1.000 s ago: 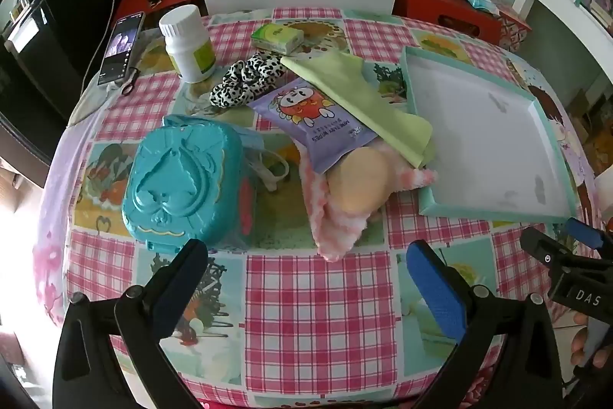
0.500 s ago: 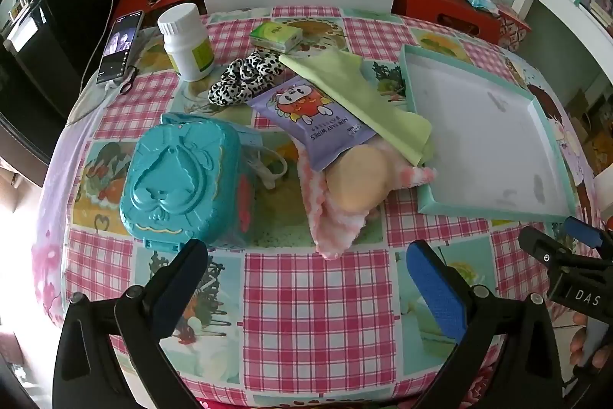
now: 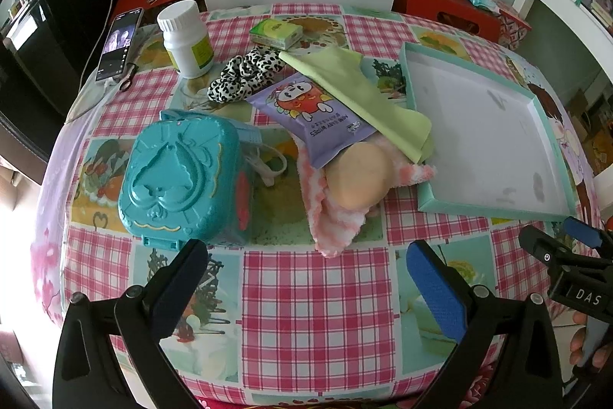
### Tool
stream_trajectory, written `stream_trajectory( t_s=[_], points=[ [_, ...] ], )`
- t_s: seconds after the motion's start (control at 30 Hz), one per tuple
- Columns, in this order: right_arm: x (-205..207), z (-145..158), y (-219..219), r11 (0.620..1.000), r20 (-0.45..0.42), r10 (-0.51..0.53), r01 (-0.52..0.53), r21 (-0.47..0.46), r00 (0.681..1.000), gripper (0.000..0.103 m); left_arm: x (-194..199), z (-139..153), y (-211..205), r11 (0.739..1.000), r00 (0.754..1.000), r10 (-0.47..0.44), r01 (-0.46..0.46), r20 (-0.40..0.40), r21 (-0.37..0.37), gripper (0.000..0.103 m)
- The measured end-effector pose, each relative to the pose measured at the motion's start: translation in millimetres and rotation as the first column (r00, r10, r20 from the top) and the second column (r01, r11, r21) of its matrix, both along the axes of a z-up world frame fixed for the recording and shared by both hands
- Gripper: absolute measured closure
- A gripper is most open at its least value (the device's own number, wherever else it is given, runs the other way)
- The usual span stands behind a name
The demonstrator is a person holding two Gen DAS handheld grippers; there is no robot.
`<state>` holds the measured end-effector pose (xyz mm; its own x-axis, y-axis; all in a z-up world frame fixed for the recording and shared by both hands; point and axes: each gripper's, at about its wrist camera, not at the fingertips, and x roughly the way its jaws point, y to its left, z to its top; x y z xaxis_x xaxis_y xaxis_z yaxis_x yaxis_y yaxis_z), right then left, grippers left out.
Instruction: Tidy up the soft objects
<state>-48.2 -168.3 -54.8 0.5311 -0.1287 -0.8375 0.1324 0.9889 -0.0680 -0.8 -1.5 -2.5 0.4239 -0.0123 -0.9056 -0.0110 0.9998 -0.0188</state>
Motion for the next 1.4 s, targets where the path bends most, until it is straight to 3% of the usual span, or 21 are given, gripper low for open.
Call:
stream_trajectory(
  t_s=[0.83,1.4],
  points=[
    [2.0,-1.3,1.2,1.0,-0.016,0.0,0.0,0.01,1.0,0.0,0.1,-3.8,1.3,1.0,1.0,0.005,-0.005,-0.02,-0.007,0.0],
    [3.6,-1.8,2.6,1.0,-0.018,0.006,-0.006,0.008,1.0,0.0,0.2,-0.1,2.7,0.999,1.0,0.003,-0.002,0.017,-0.046,0.0]
  ],
)
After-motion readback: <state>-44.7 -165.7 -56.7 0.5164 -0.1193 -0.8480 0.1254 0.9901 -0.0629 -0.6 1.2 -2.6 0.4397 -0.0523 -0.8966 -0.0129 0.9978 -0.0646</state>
